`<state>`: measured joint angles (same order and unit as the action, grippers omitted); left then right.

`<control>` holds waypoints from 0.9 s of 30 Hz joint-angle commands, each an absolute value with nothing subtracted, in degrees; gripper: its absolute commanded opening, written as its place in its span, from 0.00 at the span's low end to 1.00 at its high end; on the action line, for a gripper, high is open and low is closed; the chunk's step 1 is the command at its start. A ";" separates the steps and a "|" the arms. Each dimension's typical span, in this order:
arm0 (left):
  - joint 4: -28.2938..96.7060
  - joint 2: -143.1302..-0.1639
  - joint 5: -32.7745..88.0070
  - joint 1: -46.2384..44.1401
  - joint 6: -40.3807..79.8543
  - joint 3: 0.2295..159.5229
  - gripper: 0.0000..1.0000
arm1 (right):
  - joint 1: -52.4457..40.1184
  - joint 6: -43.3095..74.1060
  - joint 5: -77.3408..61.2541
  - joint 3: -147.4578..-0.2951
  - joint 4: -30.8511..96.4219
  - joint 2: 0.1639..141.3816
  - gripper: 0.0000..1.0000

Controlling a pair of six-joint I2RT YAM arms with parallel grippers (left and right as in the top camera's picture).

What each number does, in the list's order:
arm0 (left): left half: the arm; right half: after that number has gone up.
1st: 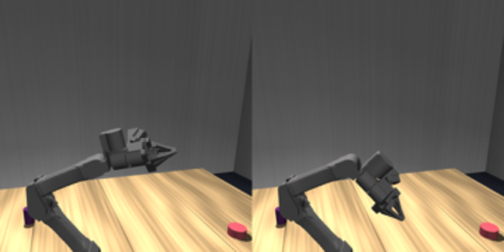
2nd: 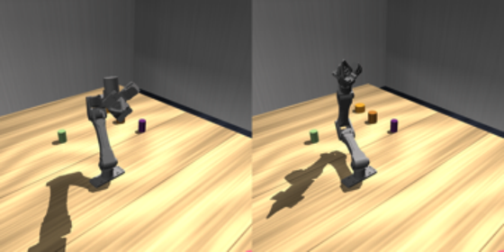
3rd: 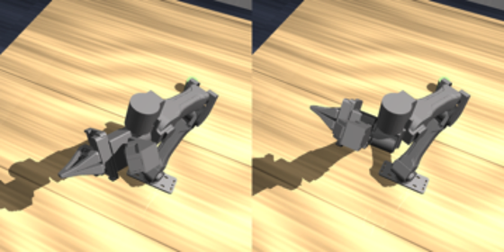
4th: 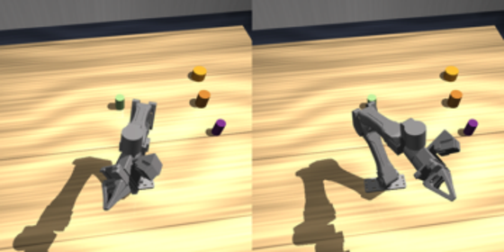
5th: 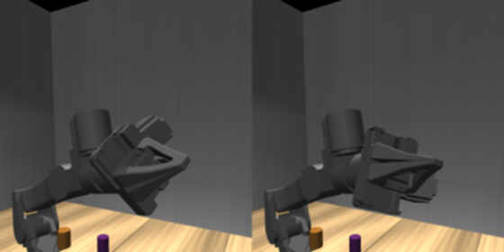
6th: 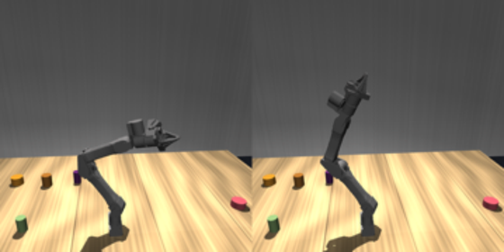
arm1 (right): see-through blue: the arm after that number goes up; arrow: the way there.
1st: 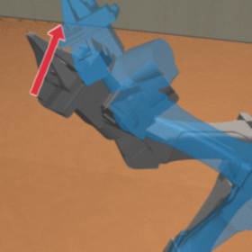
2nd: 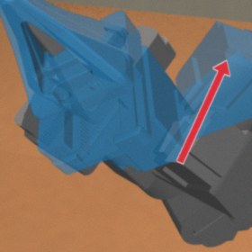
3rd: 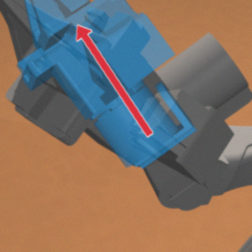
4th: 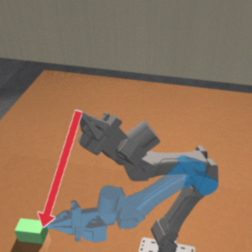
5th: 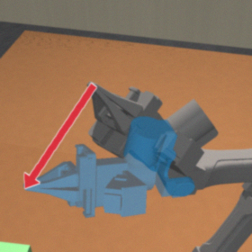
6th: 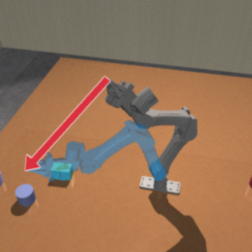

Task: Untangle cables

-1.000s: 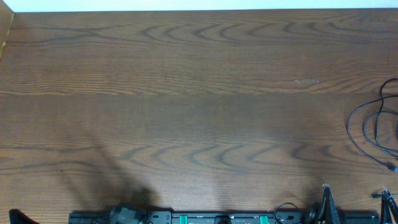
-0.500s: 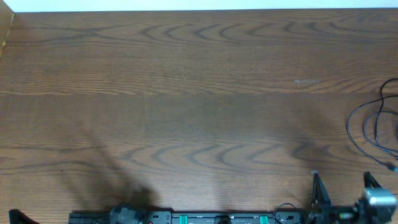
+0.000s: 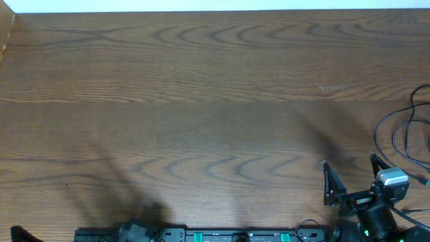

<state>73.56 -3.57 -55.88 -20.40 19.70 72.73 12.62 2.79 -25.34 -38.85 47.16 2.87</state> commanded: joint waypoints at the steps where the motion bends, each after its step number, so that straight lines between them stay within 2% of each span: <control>1: 73.76 -3.46 -57.08 -20.32 20.25 72.44 0.98 | 12.32 4.23 -26.70 -38.79 46.94 2.50 0.99; 14: 73.76 -3.46 -57.08 -20.32 20.25 72.44 0.98 | 9.85 4.14 -26.39 -38.76 49.04 2.50 0.99; 18: 73.76 -3.46 -57.08 -20.32 20.25 72.44 0.98 | 9.80 2.48 -19.75 -38.76 49.50 2.50 0.99; 27: 73.76 -3.46 -57.08 -20.32 20.25 72.44 0.98 | 9.80 2.24 -11.86 -38.39 38.59 2.52 0.99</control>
<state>73.56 -3.57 -55.88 -20.40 19.70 72.73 10.33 3.07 -16.29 -38.81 40.12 2.87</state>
